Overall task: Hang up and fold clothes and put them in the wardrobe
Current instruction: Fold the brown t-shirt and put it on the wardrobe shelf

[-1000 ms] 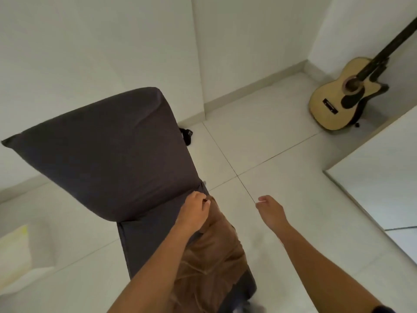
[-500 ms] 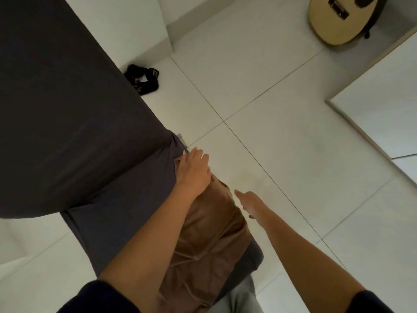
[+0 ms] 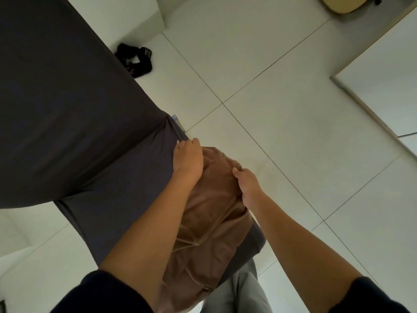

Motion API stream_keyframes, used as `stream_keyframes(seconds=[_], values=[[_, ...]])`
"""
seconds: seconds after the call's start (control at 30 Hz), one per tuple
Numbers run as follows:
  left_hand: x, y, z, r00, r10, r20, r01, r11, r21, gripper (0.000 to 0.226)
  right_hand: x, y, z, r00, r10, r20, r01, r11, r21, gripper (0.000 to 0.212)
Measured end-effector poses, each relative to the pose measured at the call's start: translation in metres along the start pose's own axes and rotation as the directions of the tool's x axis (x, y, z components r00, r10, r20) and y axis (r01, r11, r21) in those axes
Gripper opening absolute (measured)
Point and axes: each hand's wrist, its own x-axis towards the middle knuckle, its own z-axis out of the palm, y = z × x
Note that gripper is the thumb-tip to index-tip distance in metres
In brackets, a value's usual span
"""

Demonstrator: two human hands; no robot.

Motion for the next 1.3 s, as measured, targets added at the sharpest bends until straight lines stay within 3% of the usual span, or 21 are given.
stream_keyframes(seconds=[0.07, 0.17, 0.3, 0.4, 0.5, 0.7, 0.83, 1.0, 1.13, 1.2, 1.3], values=[[-0.014, 0.0, -0.018, 0.994, -0.107, 0.035, 0.112, 0.952, -0.285, 0.02, -0.02, -0.012, -0.006, 0.999, -0.044, -0.003, 0.044, 0.996, 0.072, 0.04], [-0.045, -0.005, -0.047, 0.971, -0.191, 0.144, 0.238, 0.729, -0.641, 0.015, -0.061, -0.034, -0.014, 0.992, -0.12, 0.037, 0.118, 0.992, 0.034, 0.04], [-0.097, -0.023, -0.103, 0.925, -0.199, 0.325, 0.381, 0.444, -0.811, 0.052, -0.138, -0.066, -0.012, 0.959, -0.253, 0.131, 0.257, 0.966, -0.016, 0.035], [-0.136, -0.039, -0.146, 0.856, -0.121, 0.502, 0.515, 0.133, -0.847, 0.074, -0.195, -0.092, -0.003, 0.924, -0.317, 0.216, 0.332, 0.943, -0.038, 0.037], [-0.182, -0.056, -0.197, 0.869, -0.053, 0.492, 0.491, -0.025, -0.871, 0.087, -0.263, -0.126, 0.003, 0.843, -0.426, 0.329, 0.45, 0.893, 0.003, 0.024], [-0.26, -0.085, -0.3, 0.966, -0.053, 0.252, 0.244, -0.123, -0.962, 0.083, -0.395, -0.185, 0.024, 0.633, -0.592, 0.499, 0.551, 0.797, 0.246, 0.02], [-0.295, -0.105, -0.361, 0.992, -0.115, 0.058, 0.036, -0.181, -0.983, 0.079, -0.474, -0.208, 0.036, 0.486, -0.67, 0.561, 0.672, 0.697, 0.25, 0.013], [-0.326, -0.115, -0.435, 0.963, -0.155, -0.219, -0.238, -0.118, -0.964, 0.057, -0.55, -0.237, 0.038, 0.257, -0.786, 0.562, 0.803, 0.498, 0.328, 0.024], [-0.345, -0.124, -0.49, 0.825, -0.351, -0.444, -0.479, -0.017, -0.878, 0.029, -0.59, -0.259, 0.041, 0.112, -0.909, 0.401, 0.956, 0.209, 0.207, 0.028], [-0.358, -0.132, -0.519, 0.72, -0.451, -0.528, -0.587, 0.01, -0.81, 0.027, -0.607, -0.272, 0.041, 0.078, -0.958, 0.276, 0.973, 0.134, 0.189, 0.024], [-0.378, -0.143, -0.551, 0.555, -0.536, -0.636, -0.627, 0.232, -0.743, 0.027, -0.63, -0.286, 0.037, 0.044, -0.988, 0.147, 0.985, 0.067, 0.157, 0.027]])
